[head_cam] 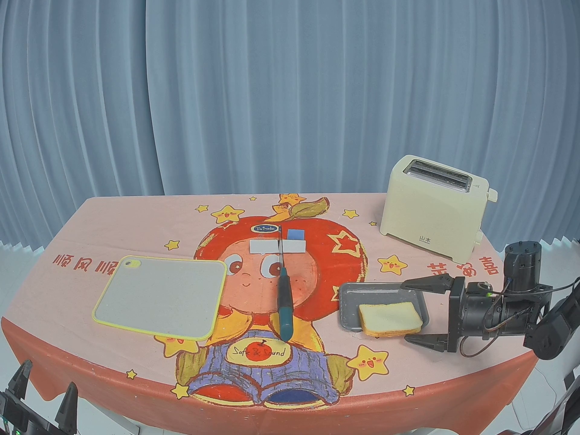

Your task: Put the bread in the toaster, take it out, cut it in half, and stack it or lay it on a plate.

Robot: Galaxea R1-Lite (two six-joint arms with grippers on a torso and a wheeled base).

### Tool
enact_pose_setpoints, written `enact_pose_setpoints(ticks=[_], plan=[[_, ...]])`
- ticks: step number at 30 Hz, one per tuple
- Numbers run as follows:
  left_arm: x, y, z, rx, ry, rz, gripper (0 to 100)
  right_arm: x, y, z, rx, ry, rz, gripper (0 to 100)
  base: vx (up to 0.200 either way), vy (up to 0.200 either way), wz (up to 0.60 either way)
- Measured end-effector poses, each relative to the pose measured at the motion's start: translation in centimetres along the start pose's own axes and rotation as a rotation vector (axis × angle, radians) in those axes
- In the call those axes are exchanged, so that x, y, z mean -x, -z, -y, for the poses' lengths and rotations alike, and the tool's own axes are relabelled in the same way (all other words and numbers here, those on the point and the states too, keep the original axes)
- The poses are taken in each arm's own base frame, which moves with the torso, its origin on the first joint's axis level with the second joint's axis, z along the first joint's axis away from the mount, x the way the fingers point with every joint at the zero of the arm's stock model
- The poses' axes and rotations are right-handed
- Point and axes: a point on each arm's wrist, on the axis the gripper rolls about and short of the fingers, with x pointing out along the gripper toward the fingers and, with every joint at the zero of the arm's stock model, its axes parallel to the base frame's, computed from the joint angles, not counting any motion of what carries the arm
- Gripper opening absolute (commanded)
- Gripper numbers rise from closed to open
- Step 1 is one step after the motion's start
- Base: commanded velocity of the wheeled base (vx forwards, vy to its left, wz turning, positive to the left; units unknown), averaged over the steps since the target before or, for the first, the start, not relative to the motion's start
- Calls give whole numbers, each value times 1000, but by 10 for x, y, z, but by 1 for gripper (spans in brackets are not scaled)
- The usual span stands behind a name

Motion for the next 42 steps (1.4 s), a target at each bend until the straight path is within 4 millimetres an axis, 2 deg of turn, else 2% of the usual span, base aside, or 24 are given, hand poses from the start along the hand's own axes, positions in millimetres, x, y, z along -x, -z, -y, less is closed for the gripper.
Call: enact_pose_setpoints(ticks=[13, 42], plan=[[0, 0, 0, 0, 0, 0, 100, -8, -9, 11, -34, 33, 2, 100, 0, 0, 0], [0, 0, 0, 0, 0, 0, 100, -6, -19, 6, -34, 10, 39, 100, 0, 0, 0]])
